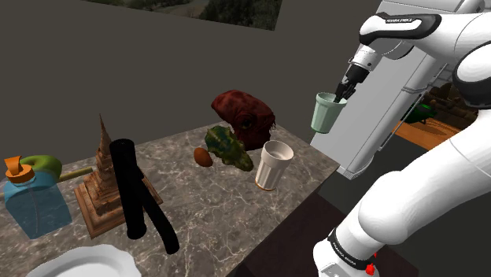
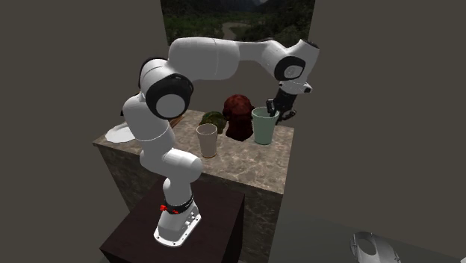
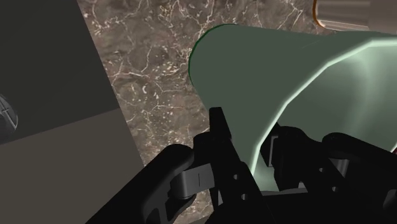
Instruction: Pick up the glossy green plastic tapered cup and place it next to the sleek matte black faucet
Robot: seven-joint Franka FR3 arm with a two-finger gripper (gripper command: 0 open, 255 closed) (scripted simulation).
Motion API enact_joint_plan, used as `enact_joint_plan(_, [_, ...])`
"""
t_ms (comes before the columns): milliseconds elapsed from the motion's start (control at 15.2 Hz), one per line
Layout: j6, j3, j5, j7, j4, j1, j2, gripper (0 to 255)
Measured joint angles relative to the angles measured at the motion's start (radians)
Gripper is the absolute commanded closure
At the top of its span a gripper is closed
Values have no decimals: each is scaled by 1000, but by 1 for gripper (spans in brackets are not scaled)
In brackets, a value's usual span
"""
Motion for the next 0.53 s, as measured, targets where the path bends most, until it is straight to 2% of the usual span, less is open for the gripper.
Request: enact_joint_plan(528, [-103,-1,11,8,116,6,16,255])
